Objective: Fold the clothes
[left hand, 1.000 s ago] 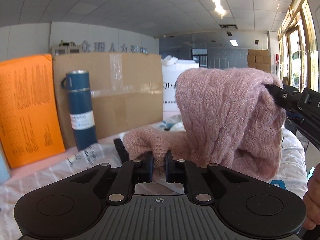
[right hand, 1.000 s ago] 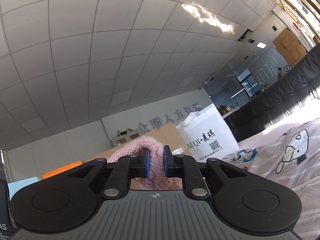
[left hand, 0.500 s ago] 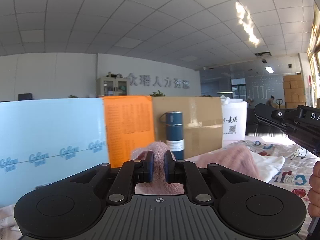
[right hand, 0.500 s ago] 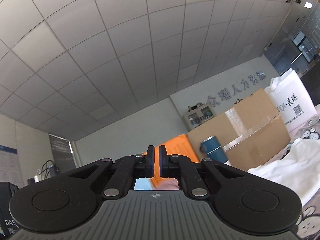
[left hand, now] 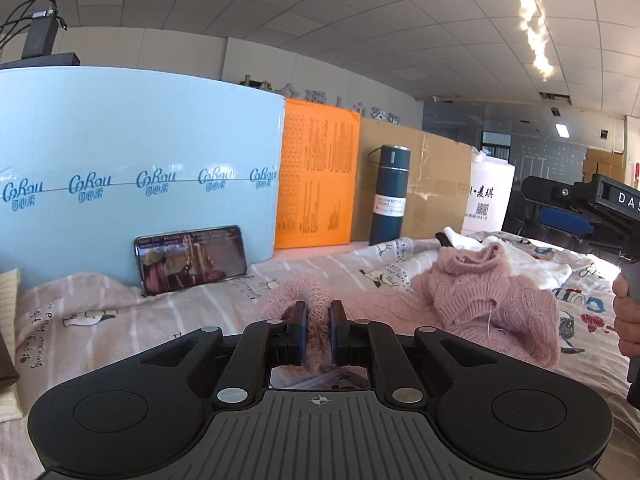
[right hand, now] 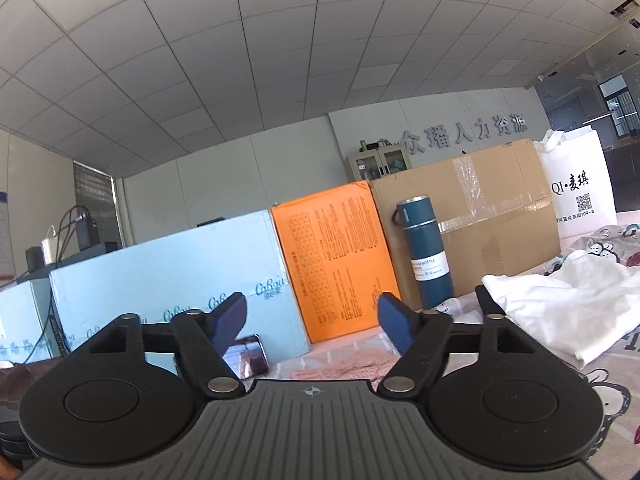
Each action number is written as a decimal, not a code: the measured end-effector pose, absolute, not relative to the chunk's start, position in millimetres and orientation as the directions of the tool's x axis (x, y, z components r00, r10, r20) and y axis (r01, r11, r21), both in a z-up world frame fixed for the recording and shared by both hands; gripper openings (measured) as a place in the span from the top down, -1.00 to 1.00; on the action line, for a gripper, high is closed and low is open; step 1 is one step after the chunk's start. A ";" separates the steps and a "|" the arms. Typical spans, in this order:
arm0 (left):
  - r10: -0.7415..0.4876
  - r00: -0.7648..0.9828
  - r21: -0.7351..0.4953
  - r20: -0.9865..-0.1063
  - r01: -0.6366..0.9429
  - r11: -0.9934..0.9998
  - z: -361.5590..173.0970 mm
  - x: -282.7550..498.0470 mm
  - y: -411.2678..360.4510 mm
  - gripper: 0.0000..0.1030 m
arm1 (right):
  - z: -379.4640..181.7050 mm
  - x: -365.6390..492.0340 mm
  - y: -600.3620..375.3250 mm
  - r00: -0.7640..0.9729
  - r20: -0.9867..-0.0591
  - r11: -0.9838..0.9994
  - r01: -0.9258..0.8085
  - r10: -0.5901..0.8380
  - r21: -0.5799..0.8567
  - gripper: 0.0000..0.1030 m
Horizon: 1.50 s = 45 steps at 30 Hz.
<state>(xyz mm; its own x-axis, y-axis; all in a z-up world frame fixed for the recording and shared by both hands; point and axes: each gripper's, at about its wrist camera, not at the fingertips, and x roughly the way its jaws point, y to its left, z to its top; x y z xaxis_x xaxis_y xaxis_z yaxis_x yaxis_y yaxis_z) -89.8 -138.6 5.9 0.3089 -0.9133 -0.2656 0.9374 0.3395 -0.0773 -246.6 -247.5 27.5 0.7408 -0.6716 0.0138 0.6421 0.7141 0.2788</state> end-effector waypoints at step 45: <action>-0.861 0.050 -0.208 -0.507 0.962 0.178 -32.6 -39.8 -205.1 -0.86 | -22.7 -224.2 -331.4 0.793 -0.176 0.699 0.600 -0.583 0.390 0.26</action>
<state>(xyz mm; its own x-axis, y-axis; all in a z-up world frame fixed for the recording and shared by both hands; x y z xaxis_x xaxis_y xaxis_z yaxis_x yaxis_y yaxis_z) -39.8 -205.1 -32.6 0.0499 -0.8606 -0.5068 0.9618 0.1781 -0.2079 -224.2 -331.4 -22.7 0.7930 -0.5831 -0.1763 0.6002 0.6985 0.3897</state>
